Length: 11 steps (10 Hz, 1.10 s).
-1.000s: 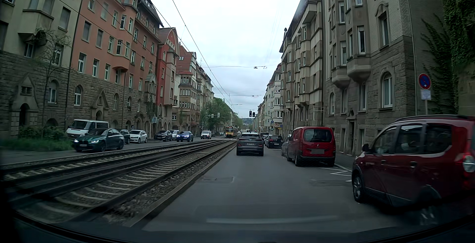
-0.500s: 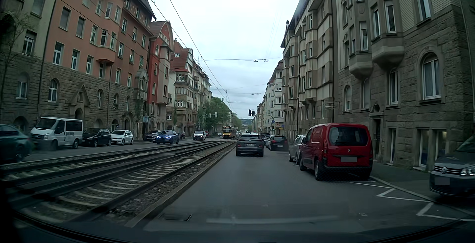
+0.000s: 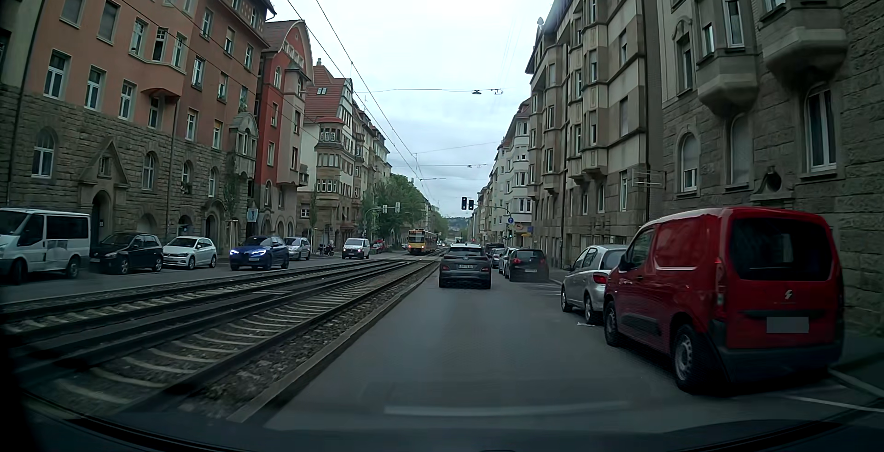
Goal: Follow the waypoints while adhering to traffic rules and regulations
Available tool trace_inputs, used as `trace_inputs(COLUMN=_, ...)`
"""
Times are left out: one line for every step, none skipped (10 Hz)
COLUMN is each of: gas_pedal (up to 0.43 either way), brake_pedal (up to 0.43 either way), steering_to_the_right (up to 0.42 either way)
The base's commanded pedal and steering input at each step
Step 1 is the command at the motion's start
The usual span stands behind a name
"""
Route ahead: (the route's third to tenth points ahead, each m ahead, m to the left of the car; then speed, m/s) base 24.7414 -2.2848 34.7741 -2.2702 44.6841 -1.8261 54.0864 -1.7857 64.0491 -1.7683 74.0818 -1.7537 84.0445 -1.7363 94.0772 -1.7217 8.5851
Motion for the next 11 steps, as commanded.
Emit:
trace_inputs(gas_pedal=0.008, brake_pedal=0.0, steering_to_the_right=0.005)
trace_inputs(gas_pedal=0.008, brake_pedal=0.0, steering_to_the_right=0.004)
trace_inputs(gas_pedal=0.008, brake_pedal=0.0, steering_to_the_right=0.004)
trace_inputs(gas_pedal=0.008, brake_pedal=0.0, steering_to_the_right=0.004)
trace_inputs(gas_pedal=0.008, brake_pedal=0.0, steering_to_the_right=0.004)
trace_inputs(gas_pedal=0.008, brake_pedal=0.0, steering_to_the_right=0.004)
trace_inputs(gas_pedal=0.008, brake_pedal=0.0, steering_to_the_right=0.004)
trace_inputs(gas_pedal=0.008, brake_pedal=0.0, steering_to_the_right=0.004)
trace_inputs(gas_pedal=0.008, brake_pedal=0.0, steering_to_the_right=0.003)
trace_inputs(gas_pedal=0.008, brake_pedal=0.0, steering_to_the_right=0.003)
trace_inputs(gas_pedal=0.008, brake_pedal=0.0, steering_to_the_right=0.002)
